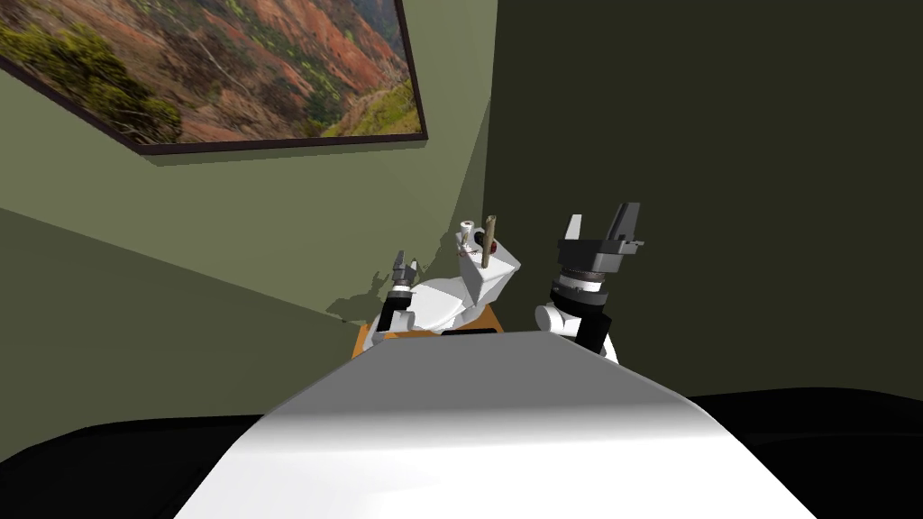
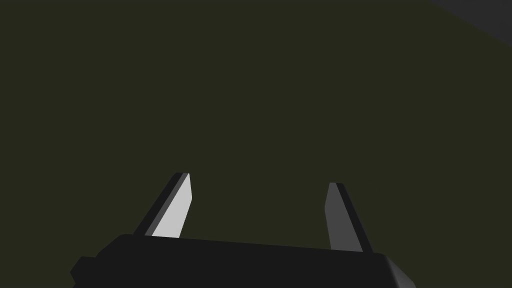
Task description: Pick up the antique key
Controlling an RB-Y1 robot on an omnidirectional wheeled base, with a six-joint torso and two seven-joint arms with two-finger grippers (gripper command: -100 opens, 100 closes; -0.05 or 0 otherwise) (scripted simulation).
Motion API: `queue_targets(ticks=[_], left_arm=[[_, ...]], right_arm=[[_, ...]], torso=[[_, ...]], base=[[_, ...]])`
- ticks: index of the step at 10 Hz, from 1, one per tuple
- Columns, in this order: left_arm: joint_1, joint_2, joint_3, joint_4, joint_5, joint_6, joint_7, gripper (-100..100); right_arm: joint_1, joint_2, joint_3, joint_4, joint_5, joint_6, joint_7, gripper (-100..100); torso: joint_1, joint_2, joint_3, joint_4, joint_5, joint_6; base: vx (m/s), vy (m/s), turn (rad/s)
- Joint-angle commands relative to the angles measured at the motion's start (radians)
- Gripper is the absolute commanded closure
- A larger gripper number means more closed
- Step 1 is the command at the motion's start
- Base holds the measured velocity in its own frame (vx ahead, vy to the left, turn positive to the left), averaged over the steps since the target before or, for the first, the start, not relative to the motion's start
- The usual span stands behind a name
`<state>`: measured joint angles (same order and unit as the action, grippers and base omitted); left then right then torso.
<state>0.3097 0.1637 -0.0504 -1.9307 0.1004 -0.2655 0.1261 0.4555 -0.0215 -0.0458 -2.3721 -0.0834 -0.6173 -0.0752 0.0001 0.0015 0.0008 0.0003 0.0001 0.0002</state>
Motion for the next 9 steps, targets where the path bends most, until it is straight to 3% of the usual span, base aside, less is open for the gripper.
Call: queue_targets(ticks=[1,4,5,9], left_arm=[[-0.031,-0.004,0.001,0.039,-0.001,0.001,0.004,-100],[-0.098,-0.008,0.003,0.121,-0.002,0.005,0.014,-100],[-0.098,-0.008,0.003,0.124,-0.002,0.005,0.014,-100],[-0.206,-0.012,0.007,0.249,-0.003,0.012,0.030,-100]], right_arm=[[0.000,0.000,0.000,0.000,0.000,0.000,0.000,0],[0.000,0.000,0.000,0.000,0.000,0.000,0.000,0],[0.000,0.000,0.000,0.000,0.000,0.000,0.000,0],[0.000,0.000,0.000,0.000,0.000,0.000,0.000,0]], torso=[[0.000,0.000,0.000,0.000,0.000,0.000],[0.000,0.000,0.000,0.000,0.000,0.000],[0.000,0.000,0.000,0.000,0.000,0.000],[0.000,0.000,0.000,0.000,0.000,0.000]], base=[[-0.016,0.001,-0.033],[-0.019,0.001,-0.030],[-0.015,-0.001,-0.013],[-0.020,-0.002,-0.037]])
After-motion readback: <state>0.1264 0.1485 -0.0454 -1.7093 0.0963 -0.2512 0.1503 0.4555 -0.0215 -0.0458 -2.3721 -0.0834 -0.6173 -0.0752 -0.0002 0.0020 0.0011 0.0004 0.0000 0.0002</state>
